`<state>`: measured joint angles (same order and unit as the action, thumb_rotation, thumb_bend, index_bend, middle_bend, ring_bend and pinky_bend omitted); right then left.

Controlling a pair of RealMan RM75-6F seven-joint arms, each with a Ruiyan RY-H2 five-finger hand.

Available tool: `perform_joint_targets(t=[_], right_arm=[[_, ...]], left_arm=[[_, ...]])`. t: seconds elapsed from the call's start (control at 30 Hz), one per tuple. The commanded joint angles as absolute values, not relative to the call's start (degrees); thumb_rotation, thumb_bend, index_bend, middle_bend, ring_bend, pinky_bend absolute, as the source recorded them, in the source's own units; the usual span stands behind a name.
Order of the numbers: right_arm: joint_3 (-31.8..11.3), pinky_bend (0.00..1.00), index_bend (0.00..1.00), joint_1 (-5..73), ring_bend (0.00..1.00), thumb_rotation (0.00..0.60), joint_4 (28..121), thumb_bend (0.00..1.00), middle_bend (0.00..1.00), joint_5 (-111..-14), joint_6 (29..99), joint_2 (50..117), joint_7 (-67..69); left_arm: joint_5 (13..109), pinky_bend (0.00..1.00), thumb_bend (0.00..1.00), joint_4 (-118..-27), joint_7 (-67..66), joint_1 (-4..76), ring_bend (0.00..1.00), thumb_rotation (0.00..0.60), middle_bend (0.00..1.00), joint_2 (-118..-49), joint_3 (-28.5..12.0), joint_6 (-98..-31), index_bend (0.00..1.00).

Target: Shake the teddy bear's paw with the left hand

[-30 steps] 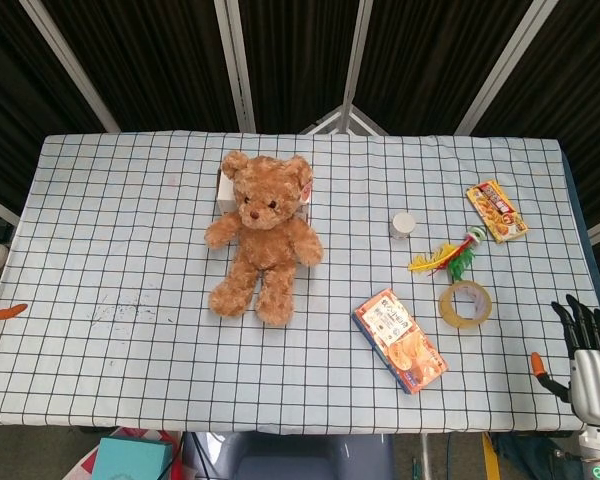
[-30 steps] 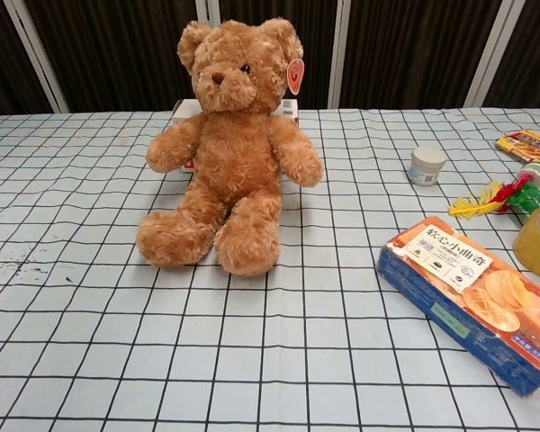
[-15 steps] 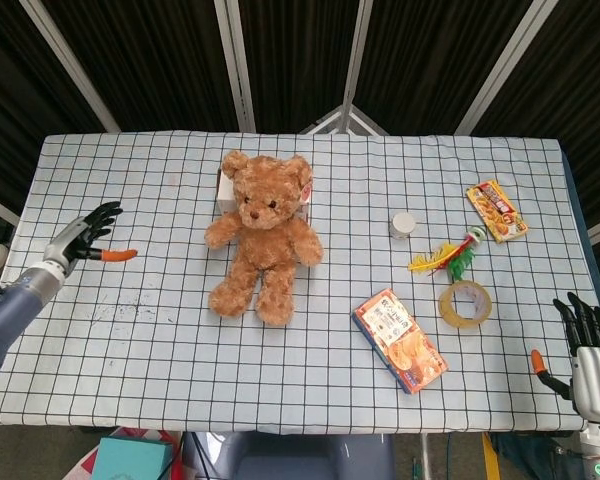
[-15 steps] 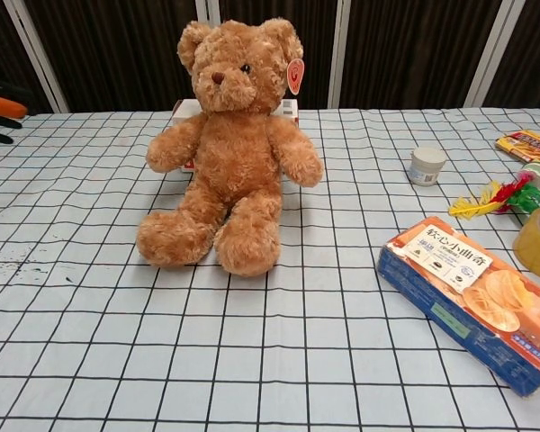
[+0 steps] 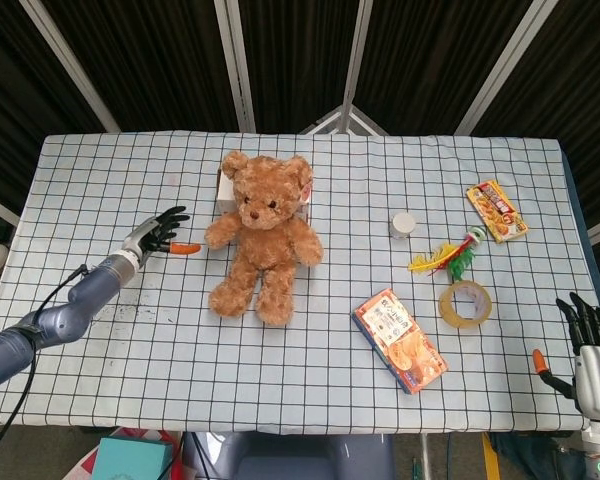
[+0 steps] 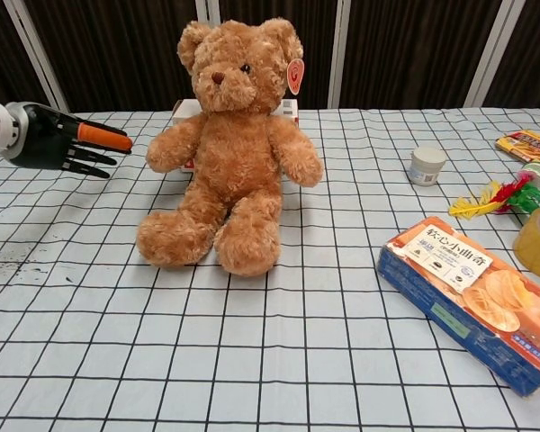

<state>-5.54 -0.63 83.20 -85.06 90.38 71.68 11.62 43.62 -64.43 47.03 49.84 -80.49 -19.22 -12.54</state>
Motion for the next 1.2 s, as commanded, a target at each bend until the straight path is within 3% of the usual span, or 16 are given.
perform_joint_targets(t=[0.03, 0.37, 0.53, 0.9, 1.2], right_arm=[[-5.5, 0.0, 0.13, -0.6, 0.09, 0.6, 83.1, 0.37, 0.07, -85.0, 90.2, 71.6, 11.9], [-5.4, 0.0, 0.13, -0.6, 0.09, 0.6, 83.0, 0.37, 0.07, -85.3, 90.3, 71.5, 12.3], [-5.4, 0.0, 0.13, -0.6, 0.09, 0.6, 83.1, 0.37, 0.07, -85.1, 90.0, 71.4, 12.6], [-5.4, 0.0, 0.13, -0.8, 0.09, 0.6, 83.5, 0.37, 0.07, -84.9, 89.9, 71.1, 13.2], [-5.2, 0.0, 0.13, -0.8, 0.09, 0.6, 83.8, 0.37, 0.07, -84.7, 89.6, 70.8, 13.7]], left_arm=[[44.7, 0.02, 0.14, -64.4, 45.6, 50.3, 0.0, 0.6, 0.07, -81.7, -20.0, -12.6, 0.05], [44.9, 0.02, 0.18, -66.1, 42.7, 50.9, 0.0, 0.6, 0.15, -83.1, -21.6, -14.8, 0.14], [42.9, 0.02, 0.28, -66.8, 40.9, 51.8, 0.0, 0.6, 0.23, -83.4, -20.8, -16.8, 0.21], [36.2, 0.02, 0.3, -66.9, 36.9, 53.7, 0.0, 0.6, 0.26, -84.3, -18.0, -20.2, 0.25], [29.8, 0.04, 0.43, -66.8, 32.4, 56.1, 0.0, 0.6, 0.34, -85.1, -15.7, -23.6, 0.33]])
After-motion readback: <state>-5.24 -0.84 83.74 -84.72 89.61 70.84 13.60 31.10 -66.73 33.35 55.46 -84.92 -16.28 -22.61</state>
